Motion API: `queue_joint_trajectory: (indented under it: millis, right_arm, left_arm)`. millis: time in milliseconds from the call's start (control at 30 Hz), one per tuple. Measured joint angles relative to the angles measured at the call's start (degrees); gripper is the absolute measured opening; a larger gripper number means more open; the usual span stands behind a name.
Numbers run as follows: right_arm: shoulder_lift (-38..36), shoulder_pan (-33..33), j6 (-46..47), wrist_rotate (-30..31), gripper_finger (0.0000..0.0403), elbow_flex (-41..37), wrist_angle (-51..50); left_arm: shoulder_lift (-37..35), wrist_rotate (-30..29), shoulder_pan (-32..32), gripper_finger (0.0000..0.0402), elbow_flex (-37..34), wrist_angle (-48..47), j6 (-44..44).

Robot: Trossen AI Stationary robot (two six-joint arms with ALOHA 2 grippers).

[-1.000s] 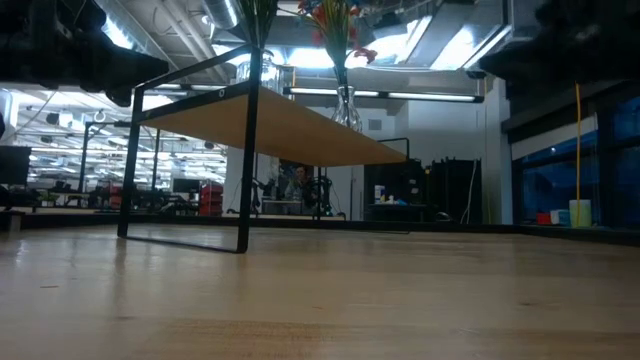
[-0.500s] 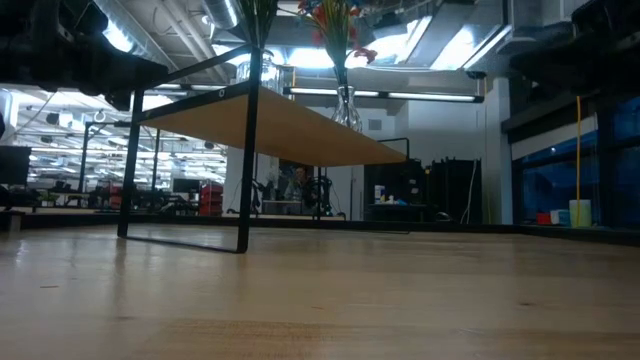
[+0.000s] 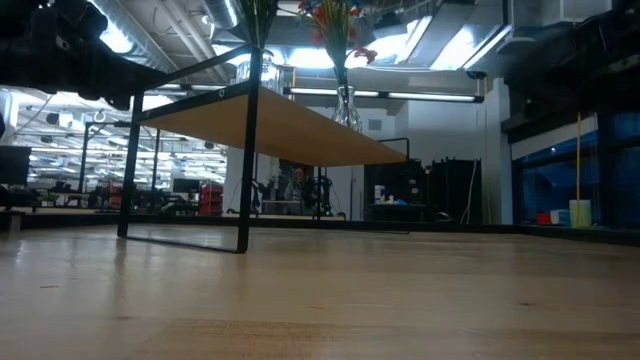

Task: Pick and place flowers into a vace then onto a shelf
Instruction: Return to Home Position

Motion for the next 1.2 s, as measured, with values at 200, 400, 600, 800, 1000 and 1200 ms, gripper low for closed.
queue_joint_trajectory:
  millis: [200, 400, 600, 800, 1000, 1200]
  right_arm:
    - [0.1, 0.0, 0.3, 0.0, 0.0011, 0.0, -1.9]
    - [0.1, 0.0, 3.3, 0.0, 0.0026, 0.0, -1.9]
    - [0.1, 0.0, 3.3, 0.0, 0.0024, 0.0, -1.9]
    - [0.1, 0.0, 3.3, 0.0, 0.0023, 0.0, -1.9]
    - [0.1, 0.0, 3.2, 0.0, 0.002, 0.0, -1.9]
    - [-0.1, 0.9, 1.7, 1.0, 0.002, 0.0, -2.0]
  left_arm:
    - [0.0, 0.4, 0.0, 0.0004, 0.0, -0.1, -0.2]
    - [0.0, 0.4, 0.0, 0.0004, 0.0, -0.1, -0.3]
    - [0.0, 0.5, 0.0, 0.0004, 0.0, -0.2, -0.4]
    - [0.0, 0.5, 0.0, 0.0004, 0.0, -0.2, -0.5]
    - [0.0, 0.5, 0.0, 0.0004, 0.0, -0.2, -0.5]
    - [0.0, 0.5, 0.0, 0.0004, 0.0, -0.2, -0.4]
